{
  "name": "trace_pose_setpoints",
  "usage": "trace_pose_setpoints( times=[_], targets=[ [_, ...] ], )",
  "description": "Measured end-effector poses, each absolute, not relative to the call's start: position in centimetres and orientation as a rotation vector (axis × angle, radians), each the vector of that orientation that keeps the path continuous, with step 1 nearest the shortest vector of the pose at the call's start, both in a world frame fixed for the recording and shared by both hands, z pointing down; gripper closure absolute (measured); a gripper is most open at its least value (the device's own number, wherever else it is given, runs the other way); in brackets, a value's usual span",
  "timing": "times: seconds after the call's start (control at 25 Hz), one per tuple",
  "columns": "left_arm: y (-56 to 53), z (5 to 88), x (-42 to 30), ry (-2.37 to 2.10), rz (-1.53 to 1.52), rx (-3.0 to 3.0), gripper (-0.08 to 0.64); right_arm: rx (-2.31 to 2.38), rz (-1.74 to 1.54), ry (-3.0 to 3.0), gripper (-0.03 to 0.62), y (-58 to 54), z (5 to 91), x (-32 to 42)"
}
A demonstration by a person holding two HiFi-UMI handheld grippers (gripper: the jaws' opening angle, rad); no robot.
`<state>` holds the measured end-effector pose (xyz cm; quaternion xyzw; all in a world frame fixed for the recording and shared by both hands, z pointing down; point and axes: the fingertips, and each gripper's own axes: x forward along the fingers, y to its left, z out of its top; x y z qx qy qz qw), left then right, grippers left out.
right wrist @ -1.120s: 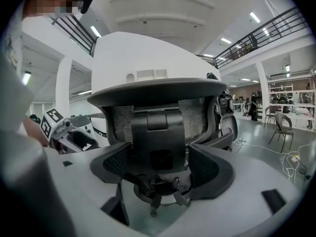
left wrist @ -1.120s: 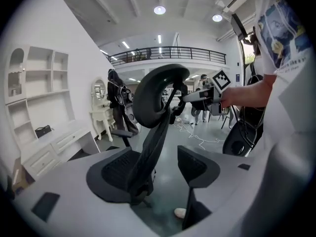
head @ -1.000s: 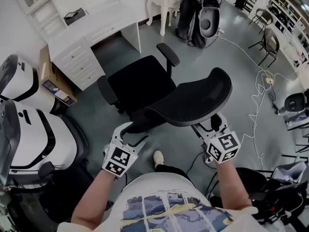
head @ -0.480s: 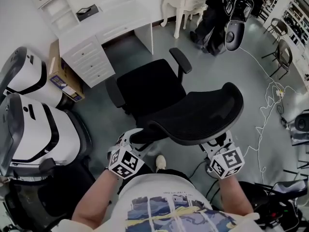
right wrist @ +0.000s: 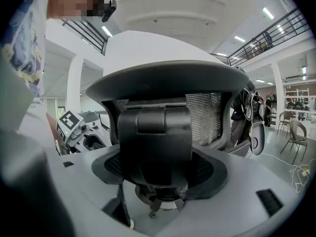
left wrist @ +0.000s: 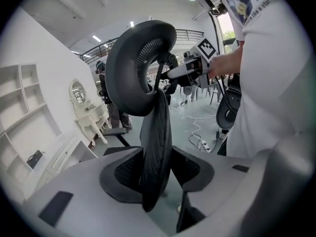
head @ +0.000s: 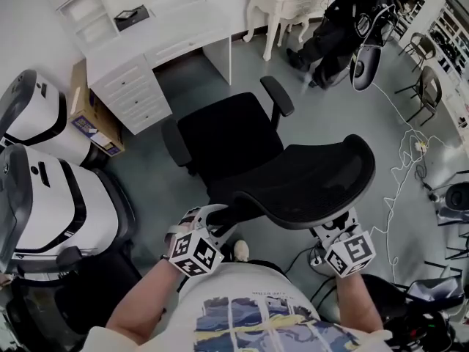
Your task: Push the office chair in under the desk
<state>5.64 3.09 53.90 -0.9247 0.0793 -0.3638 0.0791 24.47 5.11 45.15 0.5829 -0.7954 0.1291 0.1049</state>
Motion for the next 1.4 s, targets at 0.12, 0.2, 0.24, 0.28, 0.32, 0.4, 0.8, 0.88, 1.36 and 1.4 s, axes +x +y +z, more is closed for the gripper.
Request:
trace_pose_setpoints(
  times=[0.12,0.2,0.24,0.28,0.32,0.4,0.8,0.88,1.36,1.4],
  targets=[
    [2.5,53.9,6.0,0.200,-1.094,-2.761,0.388,1.712,0.377,-2.345,0.259,4.4,45.1,24.9],
    [2.1,53.9,6.3,0.189,-1.100,-2.760,0.393,1.704,0.377,-2.347,0.259,3.7,45.2,25.1],
    [1.9,54.0,6.4,0.183,-1.102,-2.759,0.394,1.700,0.378,-2.349,0.259,3.5,45.2,25.3],
    [1.7,54.0,6.5,0.176,-1.103,-2.758,0.396,1.697,0.380,-2.351,0.259,3.2,45.2,25.4],
    [1.5,54.0,6.6,0.169,-1.102,-2.758,0.399,1.692,0.381,-2.353,0.259,2.9,45.3,25.5],
    [1.1,54.0,6.7,0.153,-1.099,-2.762,0.400,1.685,0.385,-2.353,0.259,2.3,45.3,25.6],
    [-2.9,54.2,4.9,0.138,-1.124,-2.755,0.400,1.710,0.397,-2.335,0.259,-1.3,45.6,24.0],
    [-3.7,54.2,4.5,0.132,-1.121,-2.756,0.400,1.719,0.398,-2.333,0.261,-2.1,45.6,23.6],
    [-8.4,54.0,2.2,0.114,-1.089,-2.751,0.400,1.751,0.392,-2.334,0.261,-6.5,45.5,21.3],
    [-8.8,54.0,2.0,0.113,-1.092,-2.755,0.399,1.748,0.396,-2.331,0.261,-6.8,45.6,21.1]
  ],
)
